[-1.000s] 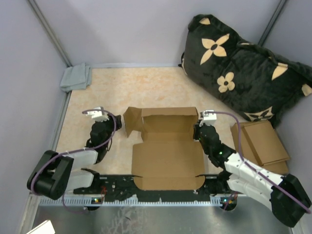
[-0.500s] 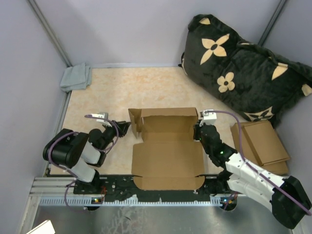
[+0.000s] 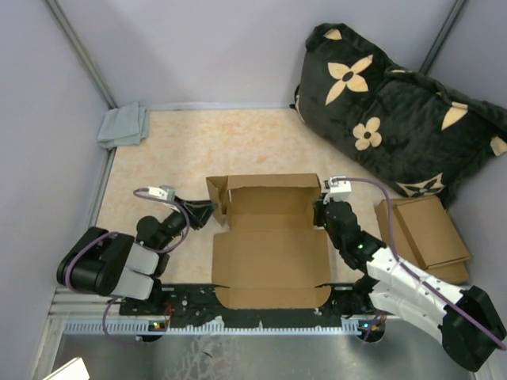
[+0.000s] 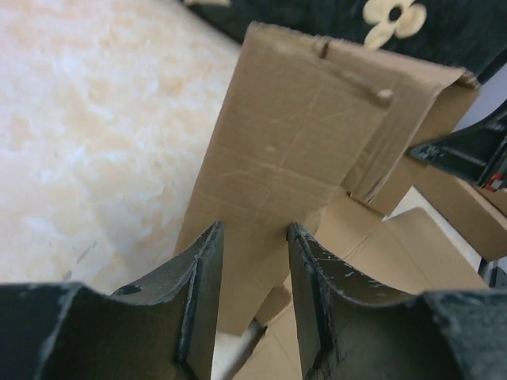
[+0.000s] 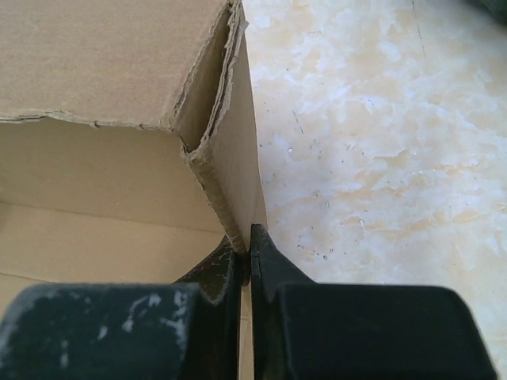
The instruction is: Fold the paper box
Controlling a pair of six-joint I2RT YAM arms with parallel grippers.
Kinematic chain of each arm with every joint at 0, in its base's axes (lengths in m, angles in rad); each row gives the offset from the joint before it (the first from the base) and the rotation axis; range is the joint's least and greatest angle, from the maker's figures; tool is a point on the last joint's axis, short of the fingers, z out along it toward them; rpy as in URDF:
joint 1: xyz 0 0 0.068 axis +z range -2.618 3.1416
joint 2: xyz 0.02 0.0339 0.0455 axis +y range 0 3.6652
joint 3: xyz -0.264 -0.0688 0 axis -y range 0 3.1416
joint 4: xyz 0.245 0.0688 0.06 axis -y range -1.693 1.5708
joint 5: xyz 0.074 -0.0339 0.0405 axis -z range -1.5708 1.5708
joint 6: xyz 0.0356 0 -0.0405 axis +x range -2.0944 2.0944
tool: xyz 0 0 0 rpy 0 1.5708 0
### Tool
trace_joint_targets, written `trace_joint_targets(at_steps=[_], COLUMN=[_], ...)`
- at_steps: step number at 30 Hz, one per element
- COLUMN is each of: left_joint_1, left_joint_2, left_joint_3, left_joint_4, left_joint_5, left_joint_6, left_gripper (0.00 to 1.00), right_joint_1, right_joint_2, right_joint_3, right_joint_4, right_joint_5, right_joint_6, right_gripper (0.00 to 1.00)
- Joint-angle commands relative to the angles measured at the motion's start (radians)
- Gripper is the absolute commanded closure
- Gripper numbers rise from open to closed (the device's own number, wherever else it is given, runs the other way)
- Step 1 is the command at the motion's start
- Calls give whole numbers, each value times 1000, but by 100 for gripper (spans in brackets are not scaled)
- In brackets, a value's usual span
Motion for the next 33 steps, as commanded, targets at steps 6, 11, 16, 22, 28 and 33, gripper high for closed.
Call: trace_joint_targets(at_steps=[6, 11, 16, 22, 28, 33], left_joint_1=[2, 6, 15, 62, 132, 182], left_joint_2=[-442, -522, -328, -123, 108, 196], left_joint_3=[-16, 78, 152, 144, 92, 142], left_joint_4=[-440, -721, -643, -300, 217, 268], left_joint_5=[-547, -752, -709, -539, -223, 24], left_joint_6=[95, 83, 81, 77, -35, -89], left_gripper=[51, 50, 50, 53, 53, 59], right_joint_1=[1, 1, 1, 0, -1, -1], right_joint_2=[-48, -59, -87, -147, -127, -111], right_joint_3=[45, 35, 29, 19, 38, 41], right_joint_4=[-31, -17, -9, -27, -60, -72], right_joint_5=[-4, -45, -116, -177, -220, -234], right_joint_6=[37, 43, 25, -5, -31, -38], right_gripper=[100, 100, 100, 100, 100, 100])
